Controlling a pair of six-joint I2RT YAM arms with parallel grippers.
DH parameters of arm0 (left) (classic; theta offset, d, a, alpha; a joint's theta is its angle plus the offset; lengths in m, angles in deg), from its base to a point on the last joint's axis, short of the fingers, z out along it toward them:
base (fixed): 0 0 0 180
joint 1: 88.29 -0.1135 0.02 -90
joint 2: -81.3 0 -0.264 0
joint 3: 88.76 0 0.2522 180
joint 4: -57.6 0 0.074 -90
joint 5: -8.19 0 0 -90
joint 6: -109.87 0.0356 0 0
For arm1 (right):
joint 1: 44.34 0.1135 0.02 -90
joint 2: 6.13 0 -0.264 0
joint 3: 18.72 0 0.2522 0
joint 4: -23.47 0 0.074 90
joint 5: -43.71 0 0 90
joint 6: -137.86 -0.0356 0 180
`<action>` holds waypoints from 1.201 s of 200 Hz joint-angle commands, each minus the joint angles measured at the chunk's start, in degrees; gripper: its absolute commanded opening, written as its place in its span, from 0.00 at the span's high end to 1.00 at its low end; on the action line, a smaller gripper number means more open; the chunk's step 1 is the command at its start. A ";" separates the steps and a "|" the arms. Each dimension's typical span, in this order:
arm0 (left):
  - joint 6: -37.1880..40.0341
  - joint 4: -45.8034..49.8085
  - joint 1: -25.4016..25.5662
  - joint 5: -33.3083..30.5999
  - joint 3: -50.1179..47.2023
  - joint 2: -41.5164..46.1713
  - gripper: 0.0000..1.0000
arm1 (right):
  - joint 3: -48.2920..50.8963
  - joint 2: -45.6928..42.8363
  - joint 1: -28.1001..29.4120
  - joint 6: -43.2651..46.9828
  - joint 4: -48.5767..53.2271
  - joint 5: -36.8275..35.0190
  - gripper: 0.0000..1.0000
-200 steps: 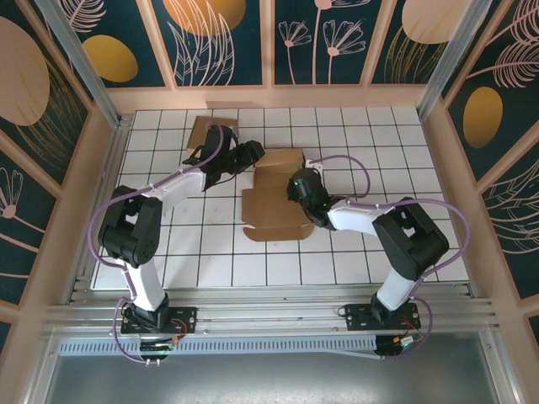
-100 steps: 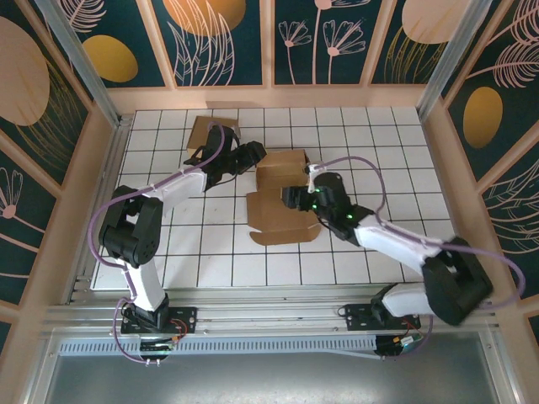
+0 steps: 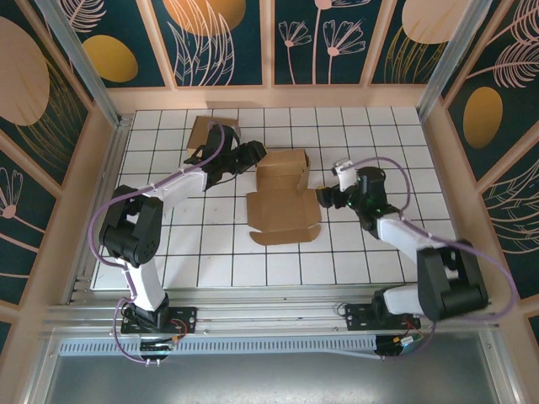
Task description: Fold the paper box
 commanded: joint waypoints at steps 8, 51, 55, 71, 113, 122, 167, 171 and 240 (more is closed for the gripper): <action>0.47 1.15 0.32 1.35 1.60 -0.37 0.46 | -7.75 8.57 0.83 9.40 -2.78 5.74 0.19; 0.71 0.98 0.31 1.52 1.41 -0.23 0.47 | -18.28 19.14 2.28 13.69 0.51 6.45 0.22; 0.67 1.05 0.32 1.66 1.49 -0.39 0.47 | -19.16 19.89 2.53 14.05 0.78 6.31 0.22; 0.47 0.91 0.34 1.97 1.62 -0.58 0.47 | -22.30 22.65 3.42 14.46 2.07 6.00 0.24; 0.50 0.72 0.32 2.30 1.84 -0.24 0.47 | -25.89 26.93 5.13 12.77 1.83 4.42 0.34; 0.56 0.77 0.35 2.33 1.87 -0.04 0.47 | -26.71 27.59 5.56 11.79 2.25 3.23 0.40; -0.01 0.10 0.37 2.59 1.52 0.11 0.47 | -29.27 30.46 8.39 6.36 3.18 -7.12 0.62; -0.07 0.10 0.35 2.59 1.43 0.15 0.47 | -29.25 30.56 8.67 6.03 3.11 -8.13 0.64; -0.14 -0.21 0.34 2.39 0.82 1.01 0.47 | -28.47 30.54 9.59 -0.56 4.25 -17.68 0.76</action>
